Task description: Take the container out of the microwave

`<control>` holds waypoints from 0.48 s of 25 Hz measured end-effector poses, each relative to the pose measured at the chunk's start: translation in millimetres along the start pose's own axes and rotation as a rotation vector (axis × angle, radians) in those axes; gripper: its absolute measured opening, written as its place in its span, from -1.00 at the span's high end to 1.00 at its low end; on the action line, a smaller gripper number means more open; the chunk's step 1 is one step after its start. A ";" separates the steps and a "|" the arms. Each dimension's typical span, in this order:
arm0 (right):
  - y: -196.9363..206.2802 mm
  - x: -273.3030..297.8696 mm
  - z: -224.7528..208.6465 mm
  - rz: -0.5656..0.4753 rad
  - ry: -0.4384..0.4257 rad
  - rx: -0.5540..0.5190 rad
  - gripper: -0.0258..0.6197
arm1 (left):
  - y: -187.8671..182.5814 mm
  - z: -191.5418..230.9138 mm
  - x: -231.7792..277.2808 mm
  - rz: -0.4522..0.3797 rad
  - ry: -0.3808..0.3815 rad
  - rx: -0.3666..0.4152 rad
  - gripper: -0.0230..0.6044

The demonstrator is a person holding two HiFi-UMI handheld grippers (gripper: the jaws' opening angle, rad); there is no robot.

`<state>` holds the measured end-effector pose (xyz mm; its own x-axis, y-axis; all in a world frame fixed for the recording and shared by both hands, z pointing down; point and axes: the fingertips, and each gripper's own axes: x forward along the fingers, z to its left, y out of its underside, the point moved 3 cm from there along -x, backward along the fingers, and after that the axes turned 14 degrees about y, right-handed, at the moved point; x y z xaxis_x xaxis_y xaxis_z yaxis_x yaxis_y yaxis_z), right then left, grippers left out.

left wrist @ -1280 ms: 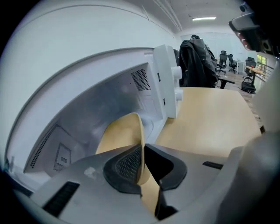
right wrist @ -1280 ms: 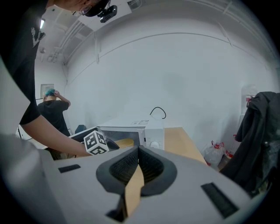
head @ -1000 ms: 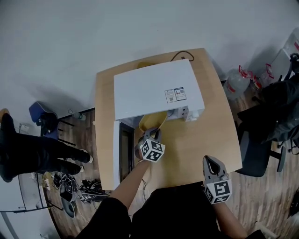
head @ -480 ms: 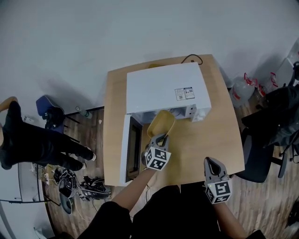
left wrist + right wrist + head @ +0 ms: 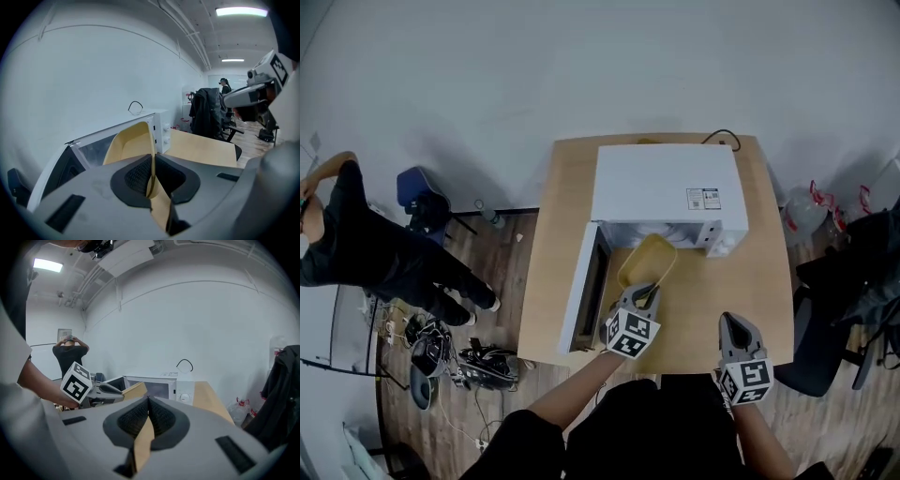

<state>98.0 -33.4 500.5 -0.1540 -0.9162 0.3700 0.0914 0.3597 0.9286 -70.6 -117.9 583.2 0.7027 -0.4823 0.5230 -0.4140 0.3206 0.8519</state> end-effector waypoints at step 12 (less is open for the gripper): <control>-45.5 -14.7 25.5 -0.078 -0.010 0.006 0.73 | -45.5 -51.5 -84.4 -0.236 0.030 -0.097 0.83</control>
<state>71.0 -31.8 453.5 -0.1707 -0.9395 0.2969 0.0733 0.2884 0.9547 -81.3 -49.8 499.0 0.7910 -0.5291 0.3073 -0.1796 0.2794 0.9432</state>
